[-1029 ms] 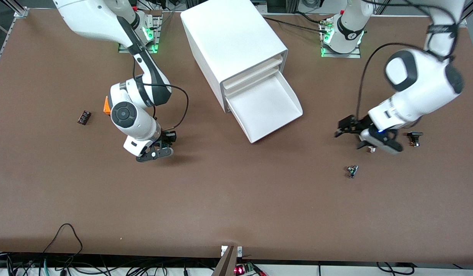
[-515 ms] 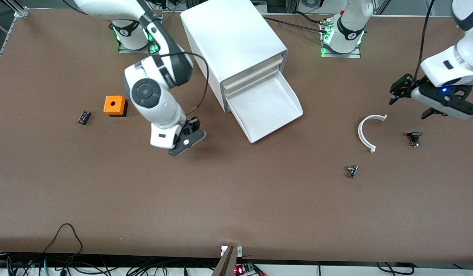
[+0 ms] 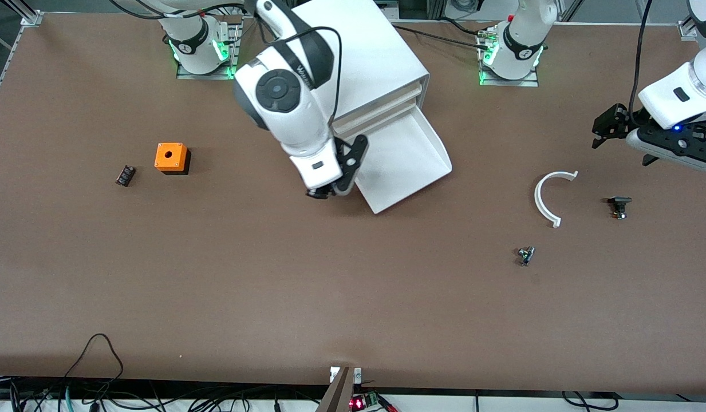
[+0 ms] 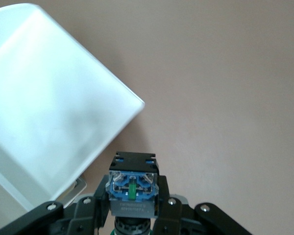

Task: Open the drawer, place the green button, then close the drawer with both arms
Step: 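Carry the green button with the right gripper over the open drawer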

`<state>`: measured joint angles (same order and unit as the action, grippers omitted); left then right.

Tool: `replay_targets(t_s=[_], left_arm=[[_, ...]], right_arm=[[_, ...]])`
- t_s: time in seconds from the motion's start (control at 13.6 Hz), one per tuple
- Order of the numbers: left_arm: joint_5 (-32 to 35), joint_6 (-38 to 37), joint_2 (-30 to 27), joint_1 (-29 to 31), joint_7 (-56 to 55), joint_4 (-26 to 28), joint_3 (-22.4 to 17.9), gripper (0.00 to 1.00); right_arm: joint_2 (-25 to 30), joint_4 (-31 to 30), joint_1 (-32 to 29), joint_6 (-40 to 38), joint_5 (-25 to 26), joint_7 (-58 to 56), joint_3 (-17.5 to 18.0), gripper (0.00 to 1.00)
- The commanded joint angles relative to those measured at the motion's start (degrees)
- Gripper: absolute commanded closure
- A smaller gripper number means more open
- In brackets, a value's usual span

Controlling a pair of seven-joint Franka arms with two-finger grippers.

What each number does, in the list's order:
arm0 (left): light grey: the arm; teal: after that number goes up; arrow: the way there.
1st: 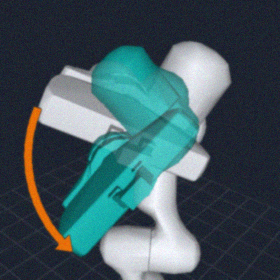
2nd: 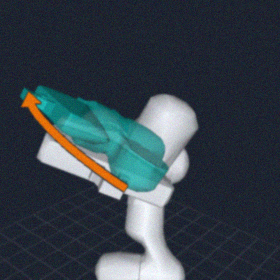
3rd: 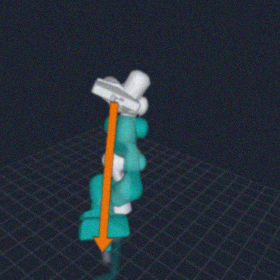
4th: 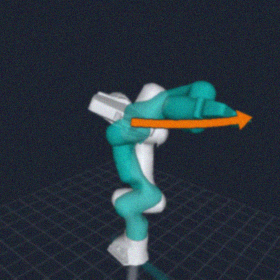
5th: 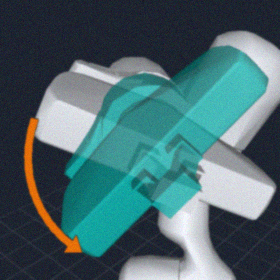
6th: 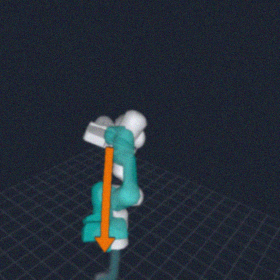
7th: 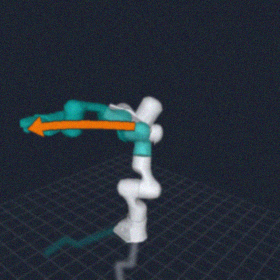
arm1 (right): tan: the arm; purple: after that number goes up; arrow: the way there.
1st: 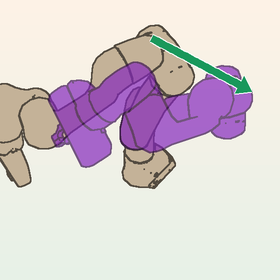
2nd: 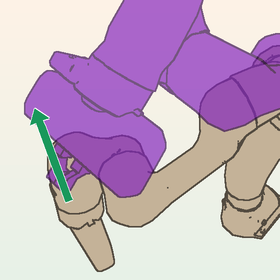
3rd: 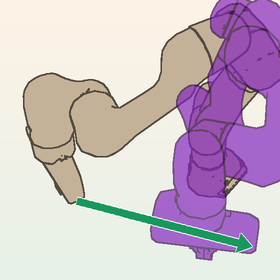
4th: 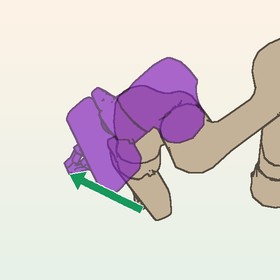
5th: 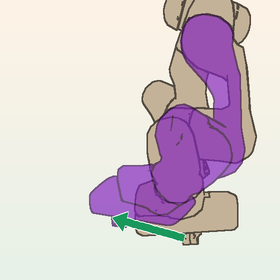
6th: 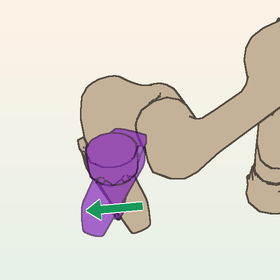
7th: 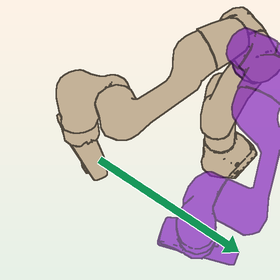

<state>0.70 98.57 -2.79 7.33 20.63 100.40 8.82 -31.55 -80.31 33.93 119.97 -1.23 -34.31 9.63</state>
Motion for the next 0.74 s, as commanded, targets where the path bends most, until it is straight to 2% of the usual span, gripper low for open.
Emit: replay_targets(t_s=[0.0, 0.29, 0.66], left_arm=[[1.2, -1.5, 1.3, 0.1, -0.9, -2.0, 0.1, 0.0], [1.0, -1.4, 2.1, 0.7, -0.9, -2.5, 0.1, 0.0], [1.0, -1.7, 3.2, 0.8, -0.7, -3.9, 0.1, 0.0]], right_arm=[[-4.6, 6.5, 3.7, -1.0, -0.6, -8.3, -0.1, 0.71], [-7.9, 9.6, 10.1, -1.4, -0.1, -17.3, -0.3, 0.71], [-10.3, 9.6, 13.8, -3.1, 3.3, -18.0, -0.5, 0.7]])
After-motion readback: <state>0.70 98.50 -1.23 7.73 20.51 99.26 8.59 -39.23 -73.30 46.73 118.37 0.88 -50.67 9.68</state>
